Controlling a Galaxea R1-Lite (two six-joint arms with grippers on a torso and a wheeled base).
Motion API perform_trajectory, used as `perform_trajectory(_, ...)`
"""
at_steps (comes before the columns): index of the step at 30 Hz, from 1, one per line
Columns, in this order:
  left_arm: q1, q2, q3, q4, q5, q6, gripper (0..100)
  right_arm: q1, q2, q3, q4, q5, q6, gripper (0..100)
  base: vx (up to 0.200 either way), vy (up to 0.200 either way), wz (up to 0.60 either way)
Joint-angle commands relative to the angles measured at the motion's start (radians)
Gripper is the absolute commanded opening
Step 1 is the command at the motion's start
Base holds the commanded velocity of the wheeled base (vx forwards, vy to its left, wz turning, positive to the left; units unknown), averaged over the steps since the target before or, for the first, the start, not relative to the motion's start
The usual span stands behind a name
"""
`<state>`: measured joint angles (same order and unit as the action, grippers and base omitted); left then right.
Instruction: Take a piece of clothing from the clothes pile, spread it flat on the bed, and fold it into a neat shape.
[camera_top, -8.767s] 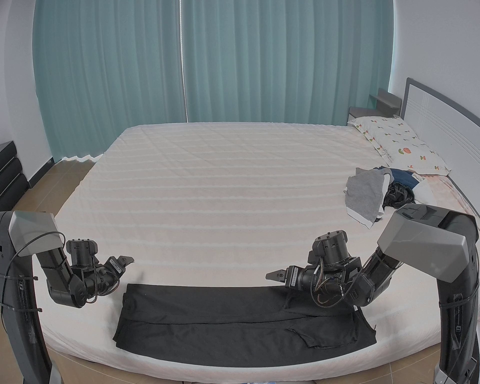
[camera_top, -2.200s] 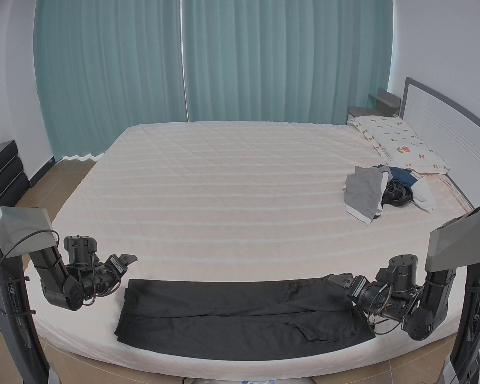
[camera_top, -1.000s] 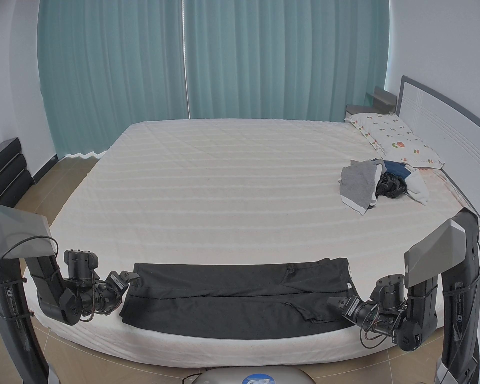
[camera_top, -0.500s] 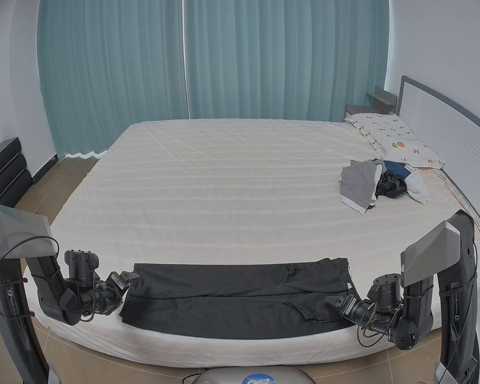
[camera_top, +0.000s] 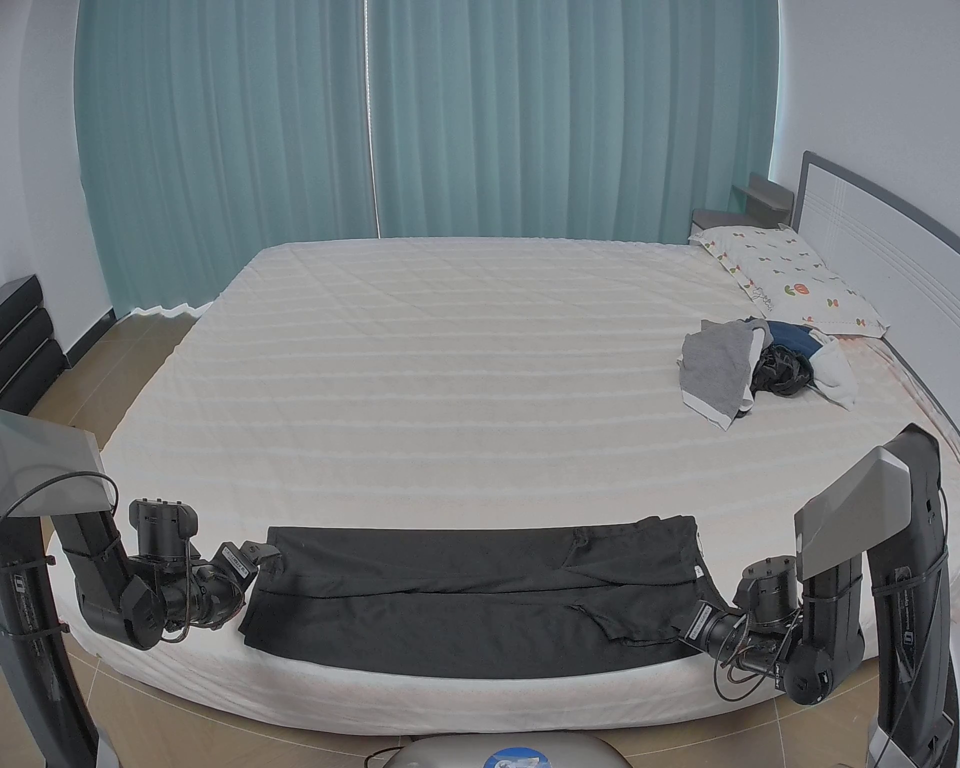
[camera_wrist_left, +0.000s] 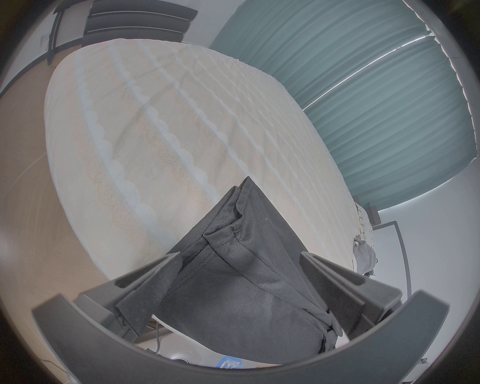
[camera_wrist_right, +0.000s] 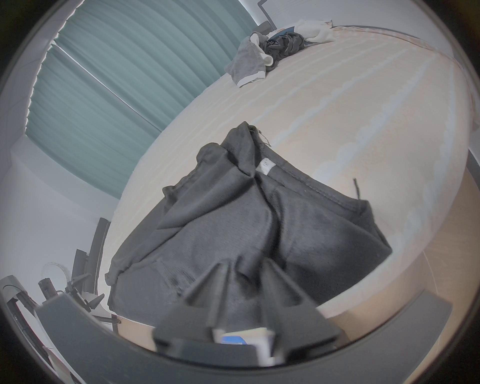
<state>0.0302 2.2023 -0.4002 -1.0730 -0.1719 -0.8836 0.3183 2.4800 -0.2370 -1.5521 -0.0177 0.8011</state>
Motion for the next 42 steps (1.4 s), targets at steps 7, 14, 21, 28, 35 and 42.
perform_trajectory(7, 0.0, 0.002, 0.0, 0.001, 0.0, 0.0, 100, -0.002, -0.056, 0.07, -0.011, -0.001, 0.0, 0, 0.0, 0.0, 0.0)
perform_trajectory(14, 0.0, 0.002, 0.0, 0.001, 0.0, 0.002, 100, -0.01, -0.067, 0.091, -0.009, 0.027, 0.001, 0, 0.0, 0.0, 0.0)
perform_trajectory(21, 0.0, 0.002, 0.008, -0.001, 0.0, 0.006, 100, -0.015, -0.052, 0.097, -0.011, 0.033, 0.006, 100, 0.0, 0.0, 0.0)
perform_trajectory(28, -0.009, 0.027, -0.002, -0.001, 0.003, 0.097, 100, -0.047, -0.09, 0.079, -0.013, 0.035, 0.027, 100, 0.0, 0.0, 0.0)
perform_trajectory(35, -0.055, 0.083, -0.071, -0.001, 0.068, 0.106, 100, -0.058, -0.121, 0.051, -0.011, 0.035, 0.135, 100, 0.0, 0.0, 0.0)
perform_trajectory(42, -0.078, 0.139, -0.124, 0.001, 0.155, 0.132, 100, -0.058, -0.115, 0.048, -0.011, 0.033, 0.133, 100, 0.0, 0.0, 0.0)
